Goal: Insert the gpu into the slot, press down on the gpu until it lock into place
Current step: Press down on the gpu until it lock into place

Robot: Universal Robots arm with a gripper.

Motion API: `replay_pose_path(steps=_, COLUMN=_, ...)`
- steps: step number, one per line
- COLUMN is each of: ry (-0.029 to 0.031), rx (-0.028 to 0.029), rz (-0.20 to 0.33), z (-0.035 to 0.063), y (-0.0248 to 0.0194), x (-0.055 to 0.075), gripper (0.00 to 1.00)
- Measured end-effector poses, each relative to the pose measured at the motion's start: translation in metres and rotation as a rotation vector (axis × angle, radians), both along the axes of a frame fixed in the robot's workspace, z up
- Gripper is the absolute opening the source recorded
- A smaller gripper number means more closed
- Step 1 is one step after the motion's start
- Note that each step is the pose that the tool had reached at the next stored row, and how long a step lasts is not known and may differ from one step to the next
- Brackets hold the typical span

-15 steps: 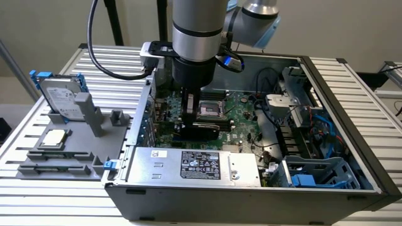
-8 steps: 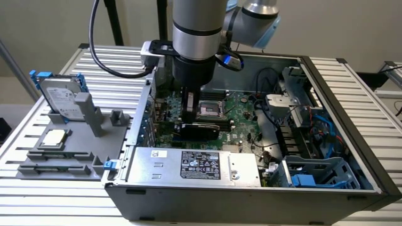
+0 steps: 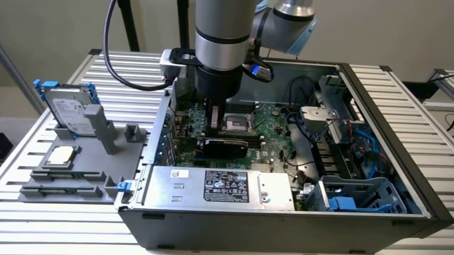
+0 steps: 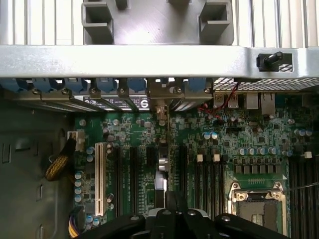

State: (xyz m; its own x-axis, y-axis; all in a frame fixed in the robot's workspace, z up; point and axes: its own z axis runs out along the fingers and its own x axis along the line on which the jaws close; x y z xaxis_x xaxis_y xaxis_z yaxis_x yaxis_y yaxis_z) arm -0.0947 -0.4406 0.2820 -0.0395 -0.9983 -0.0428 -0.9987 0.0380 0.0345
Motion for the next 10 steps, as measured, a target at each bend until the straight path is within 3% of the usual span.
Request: replay_pose_path(steps=10, ry=0.0007, rx=-0.0073, rz=0.000, z=-0.0168, y=0.0010, x=0.000, gripper=0.11)
